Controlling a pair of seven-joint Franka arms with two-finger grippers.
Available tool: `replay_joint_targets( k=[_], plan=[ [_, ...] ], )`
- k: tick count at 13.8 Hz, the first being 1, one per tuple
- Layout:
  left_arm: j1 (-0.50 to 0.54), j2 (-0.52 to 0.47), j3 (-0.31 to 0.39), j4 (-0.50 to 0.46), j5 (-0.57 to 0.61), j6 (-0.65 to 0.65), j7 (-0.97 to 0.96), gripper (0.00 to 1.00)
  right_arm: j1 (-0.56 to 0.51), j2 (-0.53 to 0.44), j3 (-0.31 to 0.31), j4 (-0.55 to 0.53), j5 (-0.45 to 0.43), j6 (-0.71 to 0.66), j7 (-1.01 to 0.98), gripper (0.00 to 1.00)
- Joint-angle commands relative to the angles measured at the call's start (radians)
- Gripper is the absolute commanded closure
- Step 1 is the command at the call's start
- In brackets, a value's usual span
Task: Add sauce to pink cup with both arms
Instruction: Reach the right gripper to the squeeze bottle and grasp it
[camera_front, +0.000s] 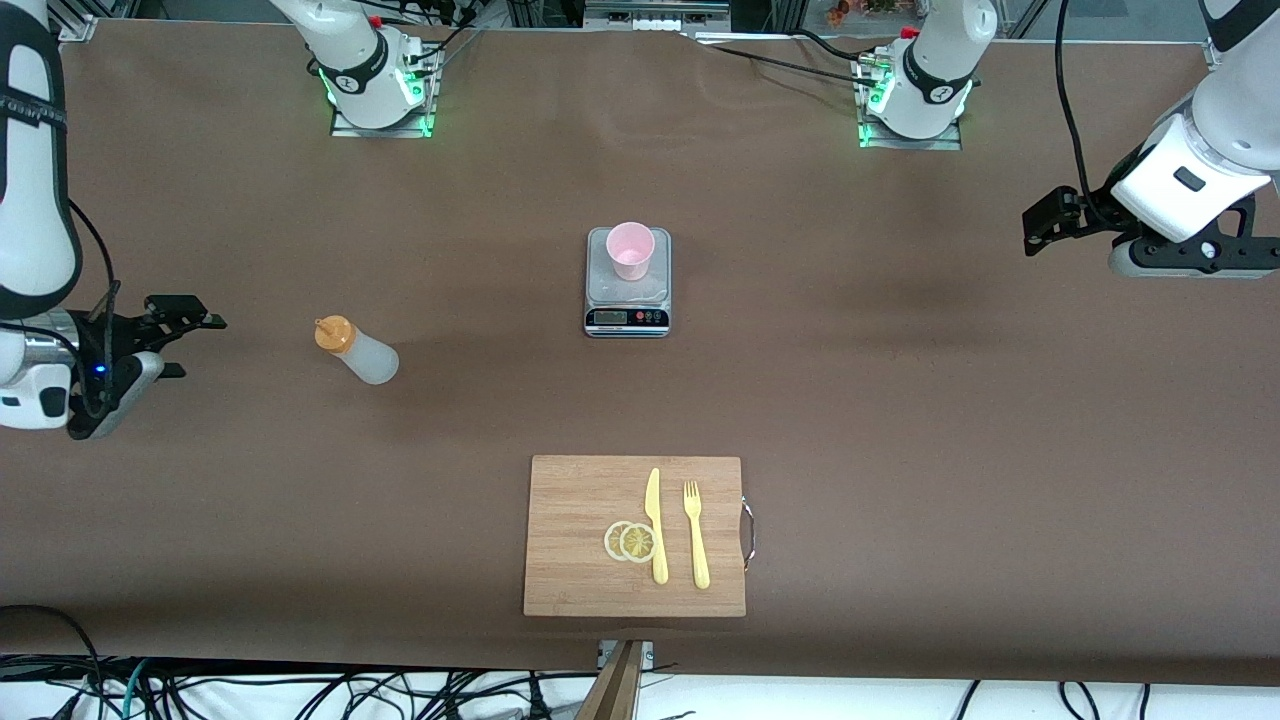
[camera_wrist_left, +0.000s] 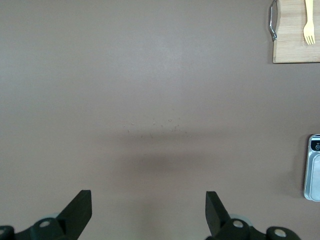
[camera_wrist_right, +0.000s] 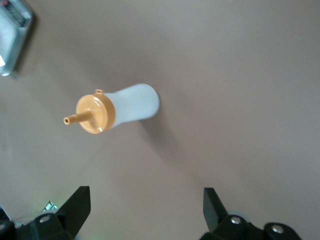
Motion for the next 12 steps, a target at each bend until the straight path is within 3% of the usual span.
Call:
replay_joint_targets(
  k=[1, 8, 12],
  plan=[
    [0.014, 0.011, -0.003, 0.025, 0.007, 0.001, 0.004, 0.00, -0.020, 0.030, 0.009, -0.012, 0.083, 0.016, -0.180, 0.00],
    [0.014, 0.080, -0.003, 0.109, 0.007, -0.001, -0.056, 0.00, -0.075, 0.027, 0.008, -0.219, 0.348, 0.065, -0.573, 0.00],
    [0.014, 0.082, -0.004, 0.111, 0.004, -0.001, -0.056, 0.00, -0.107, 0.042, 0.008, -0.285, 0.398, 0.097, -0.751, 0.00]
  ],
)
